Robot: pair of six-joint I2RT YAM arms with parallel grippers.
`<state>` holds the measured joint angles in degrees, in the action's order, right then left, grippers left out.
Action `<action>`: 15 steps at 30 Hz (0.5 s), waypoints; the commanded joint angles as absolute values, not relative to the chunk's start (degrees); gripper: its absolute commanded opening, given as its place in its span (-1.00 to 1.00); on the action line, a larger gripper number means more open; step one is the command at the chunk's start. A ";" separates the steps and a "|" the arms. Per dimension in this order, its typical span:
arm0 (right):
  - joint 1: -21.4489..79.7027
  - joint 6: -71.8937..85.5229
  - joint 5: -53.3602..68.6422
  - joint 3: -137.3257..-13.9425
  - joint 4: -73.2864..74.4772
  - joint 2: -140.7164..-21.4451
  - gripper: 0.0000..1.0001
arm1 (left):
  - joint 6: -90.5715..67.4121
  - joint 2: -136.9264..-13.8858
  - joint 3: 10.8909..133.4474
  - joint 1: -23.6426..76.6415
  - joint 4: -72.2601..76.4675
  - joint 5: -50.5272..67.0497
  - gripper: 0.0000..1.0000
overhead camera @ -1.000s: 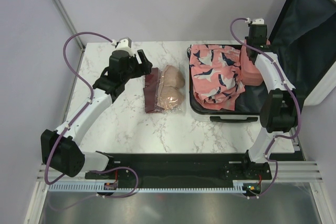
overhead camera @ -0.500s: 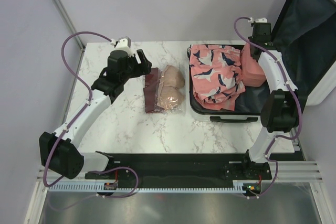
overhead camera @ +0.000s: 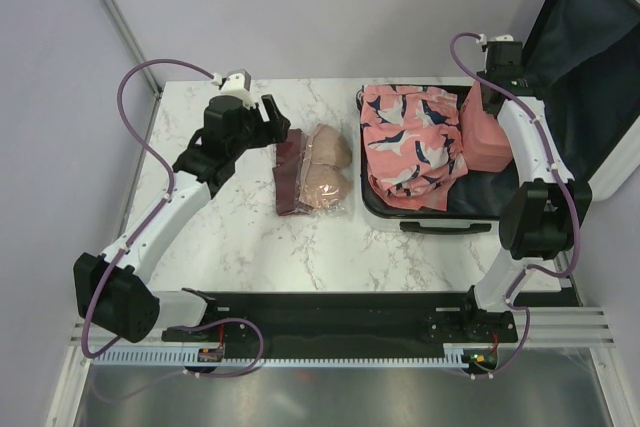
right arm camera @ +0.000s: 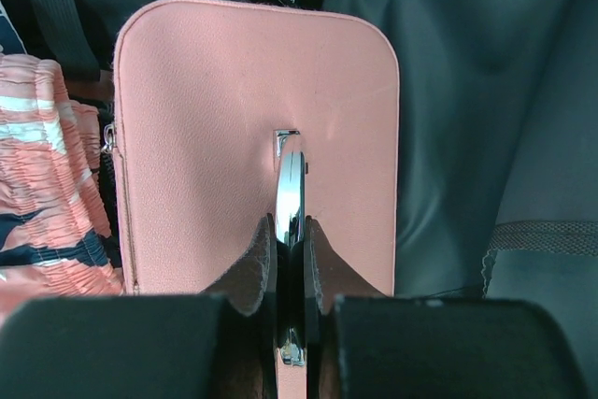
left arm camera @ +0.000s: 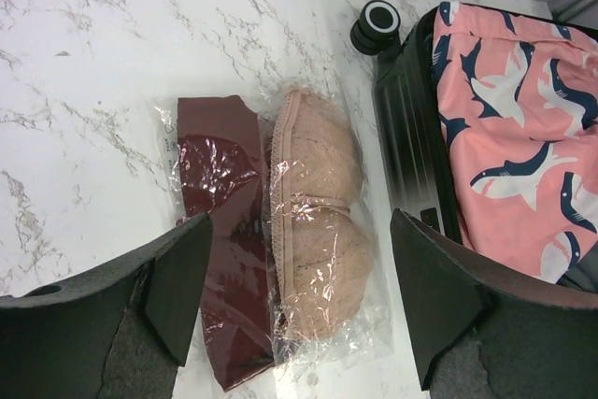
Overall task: Pack the luggage
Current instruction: Place the storage box in the luggage.
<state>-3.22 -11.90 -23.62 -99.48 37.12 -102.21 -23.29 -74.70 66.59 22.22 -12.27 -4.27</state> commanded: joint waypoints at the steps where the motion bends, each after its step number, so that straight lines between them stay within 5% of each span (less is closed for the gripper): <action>1: -3.25 -14.06 -26.54 -101.25 33.31 -101.15 -0.96 | -20.83 -73.39 67.68 21.88 -10.81 -3.52 0.67; 15: -2.46 -15.29 -29.88 -113.81 28.83 -113.98 -0.98 | -20.74 -73.12 68.47 21.62 -11.95 -5.10 0.67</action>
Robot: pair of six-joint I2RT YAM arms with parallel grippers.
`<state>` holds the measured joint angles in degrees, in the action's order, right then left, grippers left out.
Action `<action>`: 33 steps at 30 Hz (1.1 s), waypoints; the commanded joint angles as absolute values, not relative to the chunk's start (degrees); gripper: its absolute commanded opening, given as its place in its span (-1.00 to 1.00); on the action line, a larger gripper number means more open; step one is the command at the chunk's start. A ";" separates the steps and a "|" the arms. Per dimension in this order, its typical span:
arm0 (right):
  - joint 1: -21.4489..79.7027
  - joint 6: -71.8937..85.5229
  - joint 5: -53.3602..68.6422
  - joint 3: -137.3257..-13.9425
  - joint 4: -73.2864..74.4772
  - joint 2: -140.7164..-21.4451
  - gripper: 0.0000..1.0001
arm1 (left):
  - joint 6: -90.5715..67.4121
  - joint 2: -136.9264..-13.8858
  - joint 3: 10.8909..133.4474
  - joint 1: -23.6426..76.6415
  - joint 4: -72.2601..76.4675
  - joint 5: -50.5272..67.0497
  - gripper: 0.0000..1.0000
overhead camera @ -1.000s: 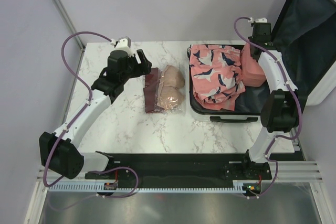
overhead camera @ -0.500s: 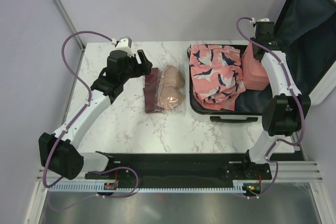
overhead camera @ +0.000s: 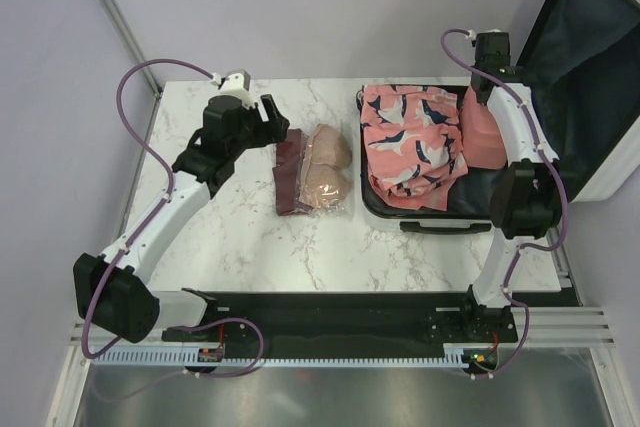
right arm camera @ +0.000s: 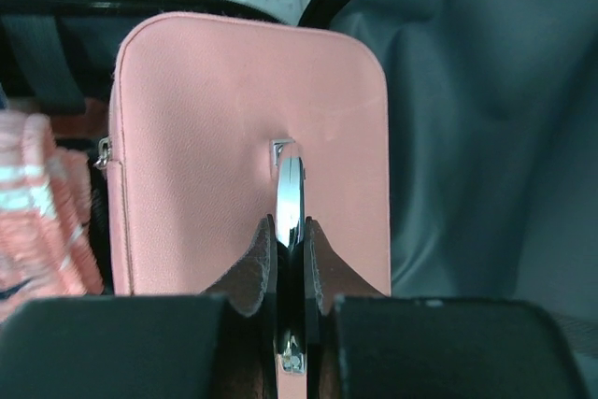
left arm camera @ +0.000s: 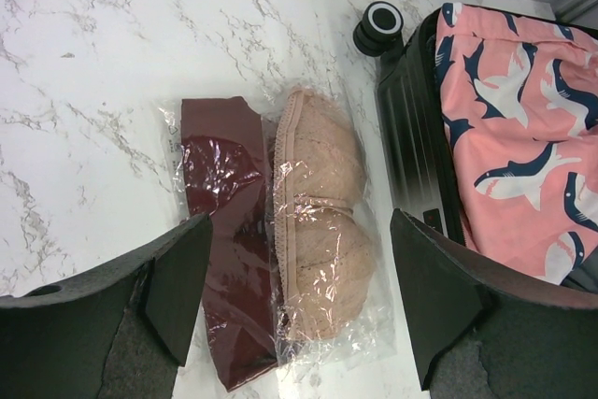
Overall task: Pack the luggage
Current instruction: Place the storage box in the luggage.
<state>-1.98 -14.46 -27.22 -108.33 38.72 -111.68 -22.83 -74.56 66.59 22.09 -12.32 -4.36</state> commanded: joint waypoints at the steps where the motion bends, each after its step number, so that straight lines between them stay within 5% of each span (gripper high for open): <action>1: -2.46 -15.55 -30.32 -115.47 28.65 -114.60 -0.98 | -20.74 -73.12 68.55 21.53 -12.21 -5.18 0.67; 17: -2.55 -15.12 -26.19 -117.07 21.45 -118.92 -0.98 | -22.85 -73.39 69.43 21.53 -13.01 -7.38 0.67; 33: -2.72 -13.36 -24.96 -99.07 15.91 -117.34 -0.99 | -23.29 -72.95 69.08 21.53 -13.18 -8.61 0.66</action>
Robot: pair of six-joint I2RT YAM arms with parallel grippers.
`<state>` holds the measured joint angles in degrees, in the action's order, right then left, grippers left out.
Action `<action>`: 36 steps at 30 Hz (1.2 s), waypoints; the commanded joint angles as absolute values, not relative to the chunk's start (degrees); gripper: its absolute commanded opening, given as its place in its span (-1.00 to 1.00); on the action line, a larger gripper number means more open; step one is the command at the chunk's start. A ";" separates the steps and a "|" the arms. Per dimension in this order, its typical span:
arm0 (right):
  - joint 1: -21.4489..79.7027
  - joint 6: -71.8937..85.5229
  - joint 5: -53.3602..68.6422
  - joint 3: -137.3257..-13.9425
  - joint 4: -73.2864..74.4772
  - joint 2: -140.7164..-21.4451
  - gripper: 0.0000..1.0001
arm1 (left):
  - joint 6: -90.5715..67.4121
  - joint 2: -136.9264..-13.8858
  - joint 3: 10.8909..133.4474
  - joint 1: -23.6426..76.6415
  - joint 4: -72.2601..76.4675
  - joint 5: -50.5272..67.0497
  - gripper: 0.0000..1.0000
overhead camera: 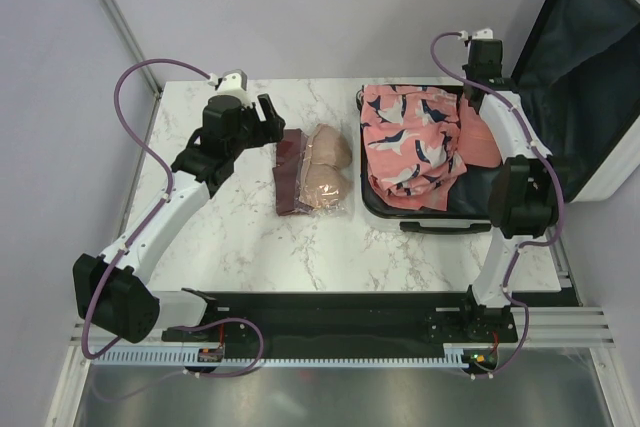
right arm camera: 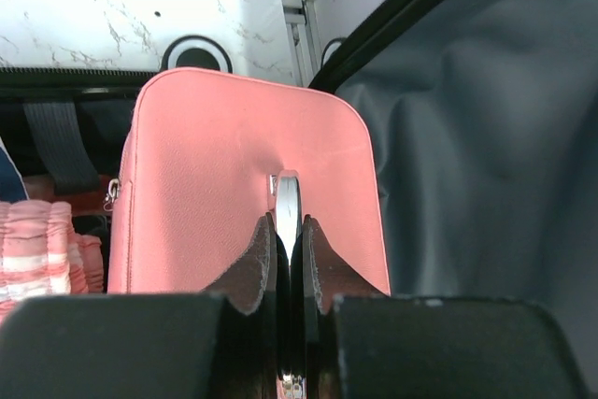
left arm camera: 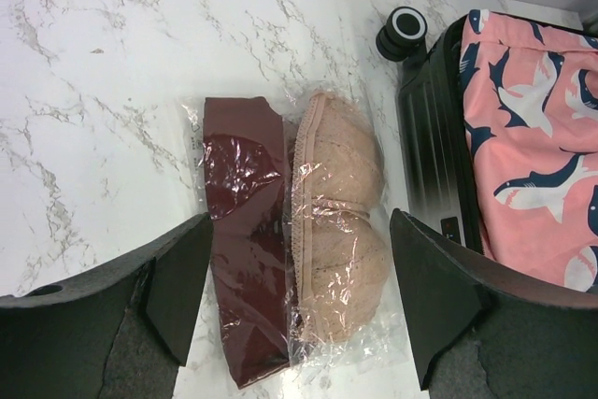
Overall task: Pack the luggage
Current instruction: Place the storage box in the luggage.
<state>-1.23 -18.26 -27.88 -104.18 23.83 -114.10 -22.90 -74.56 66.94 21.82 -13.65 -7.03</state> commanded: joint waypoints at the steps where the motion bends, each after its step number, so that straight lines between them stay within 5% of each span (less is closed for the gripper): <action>1: -2.81 -12.75 -24.96 -97.83 15.91 -116.99 -0.98 | -23.38 -72.95 68.91 21.53 -13.18 -8.70 0.67; 9: -3.96 -11.42 -24.87 -85.27 16.00 -111.10 -0.88 | -23.64 -73.04 68.73 21.53 -12.92 -8.88 0.66; 13: -4.22 -10.99 -23.56 -83.58 16.08 -109.43 -0.66 | -23.56 -73.21 68.55 21.53 -12.92 -8.17 0.66; 15: -4.22 -9.76 -22.24 -84.72 16.52 -109.25 -0.41 | -23.47 -73.30 68.73 21.53 -12.83 -7.91 0.66; 16: -4.13 -9.32 -20.93 -85.51 17.05 -109.16 -0.04 | -23.38 -73.30 68.82 21.53 -12.83 -7.82 0.66; 19: -4.13 -8.53 -18.99 -89.37 19.42 -109.16 0.35 | -23.20 -73.48 69.34 21.53 -13.01 -7.82 0.68; 36: -6.24 -4.75 -19.42 -86.05 25.84 -96.07 0.79 | -23.91 -72.95 68.12 21.45 -13.27 -7.56 0.68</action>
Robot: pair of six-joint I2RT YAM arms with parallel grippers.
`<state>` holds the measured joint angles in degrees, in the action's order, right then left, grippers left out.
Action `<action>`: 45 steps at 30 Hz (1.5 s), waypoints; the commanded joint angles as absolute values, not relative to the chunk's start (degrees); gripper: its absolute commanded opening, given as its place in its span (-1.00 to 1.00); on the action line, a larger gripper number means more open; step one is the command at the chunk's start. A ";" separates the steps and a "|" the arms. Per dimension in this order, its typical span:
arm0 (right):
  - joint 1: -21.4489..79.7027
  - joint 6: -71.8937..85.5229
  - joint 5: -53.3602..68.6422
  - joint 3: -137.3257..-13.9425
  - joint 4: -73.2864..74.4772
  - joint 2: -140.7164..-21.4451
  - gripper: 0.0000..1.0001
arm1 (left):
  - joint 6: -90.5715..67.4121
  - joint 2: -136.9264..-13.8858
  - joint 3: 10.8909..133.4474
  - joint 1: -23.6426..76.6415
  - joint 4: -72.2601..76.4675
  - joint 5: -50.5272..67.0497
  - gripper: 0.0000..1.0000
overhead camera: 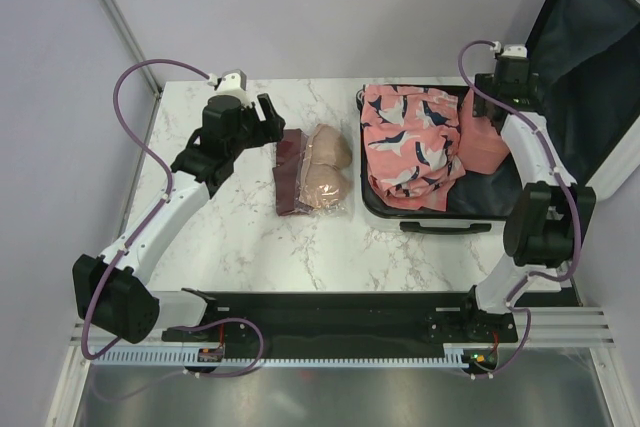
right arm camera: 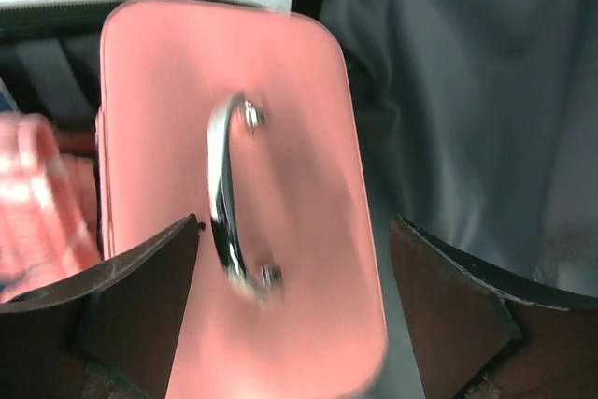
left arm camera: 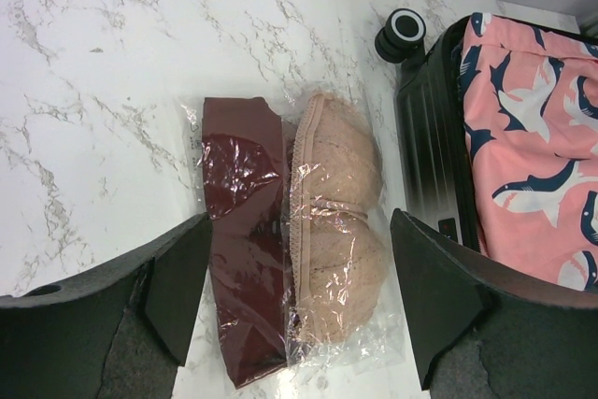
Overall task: Pack the luggage
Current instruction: Place the storage box in the luggage.
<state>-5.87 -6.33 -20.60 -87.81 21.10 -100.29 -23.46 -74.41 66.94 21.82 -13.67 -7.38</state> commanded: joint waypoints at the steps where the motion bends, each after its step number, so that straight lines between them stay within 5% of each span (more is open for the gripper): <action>1: -6.33 -4.57 -19.08 -85.87 26.27 -94.50 0.79 | -23.65 -73.21 68.20 21.45 -13.18 -7.30 0.68; 20: -18.28 8.61 6.66 -83.31 23.73 -92.98 0.75 | -22.76 -73.48 67.94 21.53 -12.57 -3.87 0.68; 45: -18.29 10.73 11.34 -86.66 23.73 -96.07 0.69 | -23.55 -69.96 65.30 21.53 -12.57 -5.54 0.68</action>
